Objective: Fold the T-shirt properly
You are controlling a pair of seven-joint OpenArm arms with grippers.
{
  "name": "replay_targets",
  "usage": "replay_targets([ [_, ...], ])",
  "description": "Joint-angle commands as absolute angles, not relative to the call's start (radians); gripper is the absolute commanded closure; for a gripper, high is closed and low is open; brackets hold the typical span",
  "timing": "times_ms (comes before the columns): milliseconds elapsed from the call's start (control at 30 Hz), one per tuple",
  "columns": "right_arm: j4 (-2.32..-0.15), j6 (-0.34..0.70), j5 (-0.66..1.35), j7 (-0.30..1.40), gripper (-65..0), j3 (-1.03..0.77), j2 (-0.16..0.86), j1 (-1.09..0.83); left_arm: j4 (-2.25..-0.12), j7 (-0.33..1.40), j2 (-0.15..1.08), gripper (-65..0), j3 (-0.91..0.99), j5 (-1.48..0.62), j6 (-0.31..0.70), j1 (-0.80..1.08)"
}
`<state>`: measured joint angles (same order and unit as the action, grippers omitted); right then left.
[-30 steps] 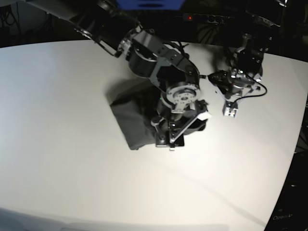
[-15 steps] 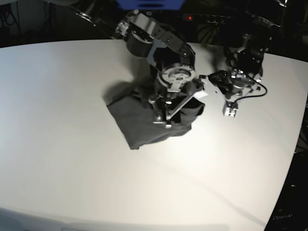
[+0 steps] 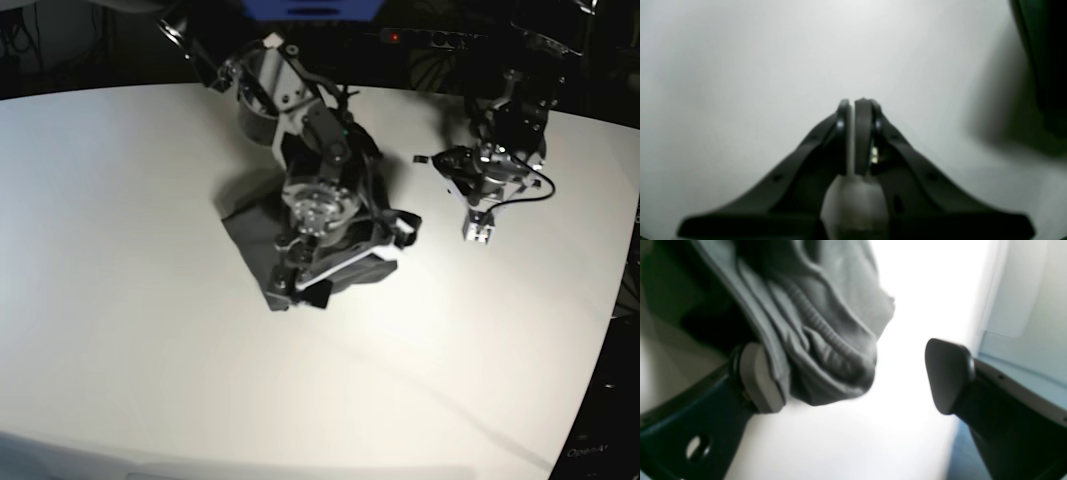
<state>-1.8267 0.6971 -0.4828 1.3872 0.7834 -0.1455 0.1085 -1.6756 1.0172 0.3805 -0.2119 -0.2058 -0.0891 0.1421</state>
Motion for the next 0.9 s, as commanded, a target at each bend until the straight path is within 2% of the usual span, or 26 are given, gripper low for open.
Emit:
replay_targets([
  [0, -1.850, 0.698, -0.447, 1.396, -62.4, 0.750, -0.157, 0.130, -1.673, 1.064, 0.387, -3.4, -0.213, -0.220, -0.087, 0.153],
  [200, -1.844, 0.698, -0.148, 1.396, -62.4, 0.565, -0.157, 0.139, -1.673, 1.064, 0.387, -3.4, -0.213, -0.220, -0.087, 0.162],
  [400, -1.833, 0.698, 0.007, 1.396, -62.4, 0.449, -0.157, 0.145, -1.673, 1.064, 0.387, -3.4, -0.213, -0.220, -0.087, 0.165],
  [700, -1.603, 0.698, 0.314, 1.396, -62.4, 0.282, -0.157, 0.188, -1.673, 1.064, 0.387, -3.4, -0.213, -0.220, -0.087, 0.165],
  [867, -1.567, 0.698, 0.479, 1.396, -62.4, 0.222, -0.157, 0.188, -1.673, 1.064, 0.387, -3.4, -0.213, -0.219, -0.087, 0.165],
])
